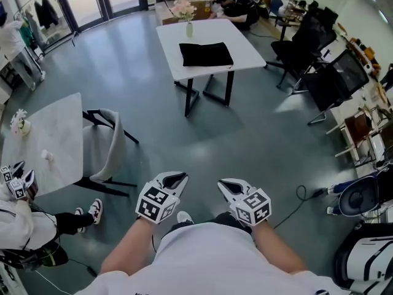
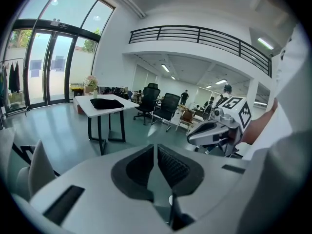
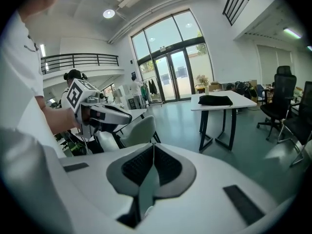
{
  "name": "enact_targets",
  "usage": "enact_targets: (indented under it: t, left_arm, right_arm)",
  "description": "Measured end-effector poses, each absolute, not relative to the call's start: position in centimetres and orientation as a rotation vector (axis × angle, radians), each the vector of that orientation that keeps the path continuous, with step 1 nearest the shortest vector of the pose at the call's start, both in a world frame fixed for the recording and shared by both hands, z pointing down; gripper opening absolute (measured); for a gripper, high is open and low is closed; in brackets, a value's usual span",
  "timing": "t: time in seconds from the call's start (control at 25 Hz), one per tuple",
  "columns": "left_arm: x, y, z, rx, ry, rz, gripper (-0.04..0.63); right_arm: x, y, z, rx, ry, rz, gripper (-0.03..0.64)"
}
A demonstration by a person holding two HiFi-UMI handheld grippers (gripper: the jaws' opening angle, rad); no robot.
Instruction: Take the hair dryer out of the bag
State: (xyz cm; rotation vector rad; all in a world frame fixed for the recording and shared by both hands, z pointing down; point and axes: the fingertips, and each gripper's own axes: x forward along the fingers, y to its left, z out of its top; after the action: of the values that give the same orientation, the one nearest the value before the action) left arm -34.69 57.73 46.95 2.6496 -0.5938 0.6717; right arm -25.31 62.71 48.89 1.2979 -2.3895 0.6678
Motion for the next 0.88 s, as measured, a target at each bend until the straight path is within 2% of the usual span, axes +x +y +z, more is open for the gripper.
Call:
enact_targets:
  t: [0.2,0.52,0.88]
  left_arm:
    - [-35.8,57.3,47.5,2.63,-0.579,0.666,0.038]
    - [-33.2,54.9,47.7,2.618,-0.569,0.638,0.038]
    - [-30.1,49.4,48.2,2.497,-0.644,0.617,0.038]
  right_arm:
    - [-25.9,63.0,49.1,1.308,-2.363,0.682,0.018]
    - [-22.6,60.9,49.5,1.364,-2.34,0.712,0.018]
    - [-18.5,53.2,49.1,1.307,-2.41,0.711,0.018]
